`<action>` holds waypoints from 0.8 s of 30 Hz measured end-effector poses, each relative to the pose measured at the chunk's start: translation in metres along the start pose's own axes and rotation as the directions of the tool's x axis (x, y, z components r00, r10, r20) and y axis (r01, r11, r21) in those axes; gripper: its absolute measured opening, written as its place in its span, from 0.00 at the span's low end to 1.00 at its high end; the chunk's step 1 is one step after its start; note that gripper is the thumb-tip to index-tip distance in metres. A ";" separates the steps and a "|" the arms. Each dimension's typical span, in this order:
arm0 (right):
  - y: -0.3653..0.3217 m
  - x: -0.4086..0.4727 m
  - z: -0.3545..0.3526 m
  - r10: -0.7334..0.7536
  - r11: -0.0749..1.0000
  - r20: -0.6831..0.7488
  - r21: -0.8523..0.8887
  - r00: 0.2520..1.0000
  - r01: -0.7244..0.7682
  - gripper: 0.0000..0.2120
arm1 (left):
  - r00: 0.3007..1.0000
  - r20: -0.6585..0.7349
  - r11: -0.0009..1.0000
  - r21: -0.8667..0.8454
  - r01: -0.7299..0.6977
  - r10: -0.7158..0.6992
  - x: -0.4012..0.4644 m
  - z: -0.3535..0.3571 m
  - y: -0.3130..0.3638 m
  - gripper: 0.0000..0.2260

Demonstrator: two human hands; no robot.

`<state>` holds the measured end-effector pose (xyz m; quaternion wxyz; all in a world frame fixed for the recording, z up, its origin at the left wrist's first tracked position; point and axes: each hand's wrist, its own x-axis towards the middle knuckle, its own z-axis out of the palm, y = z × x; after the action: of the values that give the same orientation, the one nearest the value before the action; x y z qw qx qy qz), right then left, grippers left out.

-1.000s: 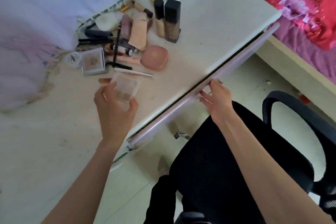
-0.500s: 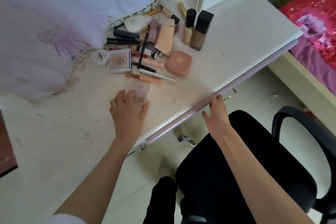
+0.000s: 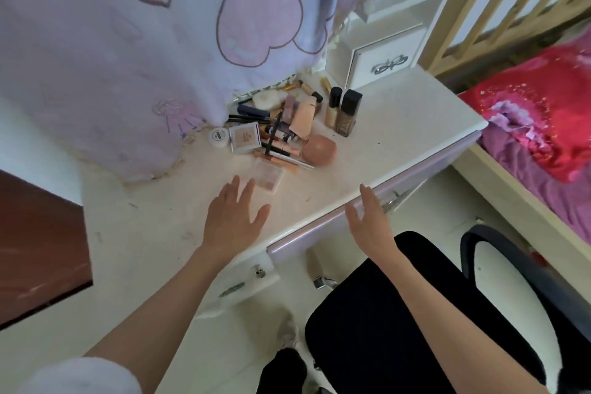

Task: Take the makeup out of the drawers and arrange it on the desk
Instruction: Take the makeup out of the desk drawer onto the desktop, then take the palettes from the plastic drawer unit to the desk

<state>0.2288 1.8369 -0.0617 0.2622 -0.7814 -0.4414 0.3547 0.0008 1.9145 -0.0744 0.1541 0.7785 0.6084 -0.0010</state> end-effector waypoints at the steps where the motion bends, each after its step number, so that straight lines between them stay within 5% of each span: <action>1: -0.006 -0.010 -0.005 -0.084 0.993 0.008 -0.086 0.996 0.085 0.27 | 0.999 -0.044 1.000 0.009 -0.022 0.022 -0.015 -0.010 0.003 0.28; 5: -0.038 -0.069 -0.022 -0.361 0.847 0.121 -0.371 0.925 0.379 0.28 | 0.979 -0.196 0.999 0.007 -0.049 0.050 -0.099 -0.042 0.011 0.26; 8: -0.070 -0.112 -0.025 -0.468 0.708 0.252 -0.467 0.847 0.530 0.29 | 0.956 -0.278 0.996 -0.047 0.081 -0.091 -0.166 -0.063 0.003 0.26; 13: -0.146 -0.175 0.000 -0.643 0.405 0.467 -0.465 0.607 0.787 0.30 | 0.879 -0.369 0.952 -0.061 0.301 -0.302 -0.264 -0.107 -0.042 0.32; 20: -0.237 -0.299 0.118 -0.709 0.034 0.677 -0.247 0.197 0.968 0.29 | 0.634 -0.476 0.782 -0.232 0.578 -0.610 -0.425 -0.125 -0.128 0.27; 24: -0.262 -0.408 0.211 -0.629 -0.184 0.771 -0.029 -0.095 0.982 0.28 | 0.403 -0.413 0.556 -0.380 0.739 -0.817 -0.547 -0.092 -0.171 0.26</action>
<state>-0.2153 1.6236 0.1305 0.0193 -0.1449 -0.9859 0.0813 -0.3203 1.4548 0.0762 0.0078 0.3560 0.9147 0.1910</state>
